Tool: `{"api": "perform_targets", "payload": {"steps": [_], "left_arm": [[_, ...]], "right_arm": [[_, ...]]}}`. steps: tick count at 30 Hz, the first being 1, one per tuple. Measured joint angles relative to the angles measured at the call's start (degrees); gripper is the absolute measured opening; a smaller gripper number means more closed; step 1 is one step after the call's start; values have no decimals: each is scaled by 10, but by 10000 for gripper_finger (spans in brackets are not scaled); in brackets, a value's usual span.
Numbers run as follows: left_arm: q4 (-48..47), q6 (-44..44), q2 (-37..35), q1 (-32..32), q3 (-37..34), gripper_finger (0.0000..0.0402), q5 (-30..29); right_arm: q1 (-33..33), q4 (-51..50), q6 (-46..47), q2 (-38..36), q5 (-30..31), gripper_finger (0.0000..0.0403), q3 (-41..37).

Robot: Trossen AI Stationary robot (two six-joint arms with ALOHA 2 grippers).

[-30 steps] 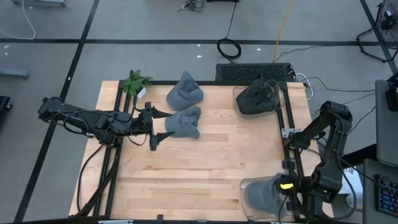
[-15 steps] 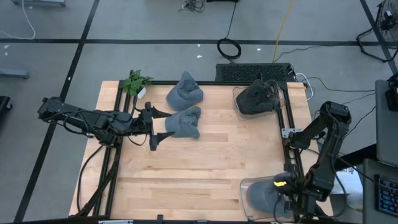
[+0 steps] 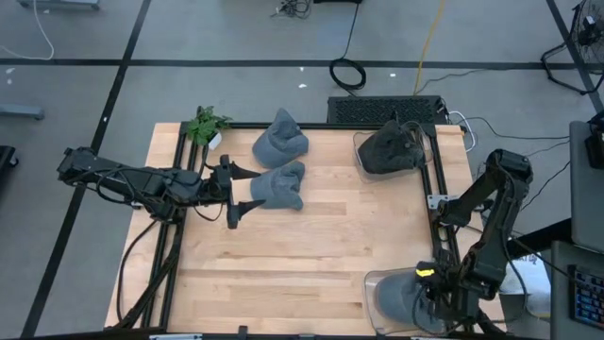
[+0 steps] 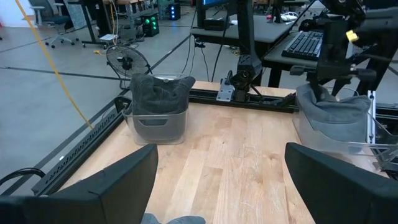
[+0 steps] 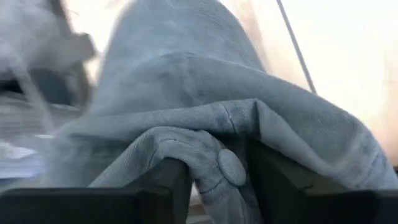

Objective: Pick & Place hat
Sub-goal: Put the bottom gray cap into the bottom transparent bin

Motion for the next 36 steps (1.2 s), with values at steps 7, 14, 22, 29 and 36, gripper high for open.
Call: {"api": "perform_targets", "payload": {"steps": [7, 14, 22, 29, 36], "left_arm": [[0, 0, 0, 0, 0, 361, 0], [0, 0, 0, 0, 0, 361, 0], [0, 0, 0, 0, 0, 361, 0], [0, 0, 0, 0, 0, 361, 0], [0, 0, 0, 0, 0, 361, 0]], "right_arm": [[-4, 51, -11, -71, 73, 180, 0], [-4, 92, -75, -113, 149, 192, 0], [-4, 128, -83, -112, 147, 193, -31], [-3, 271, -108, -152, 84, 207, -95], [-3, 379, -118, -231, 71, 208, -155]]}}
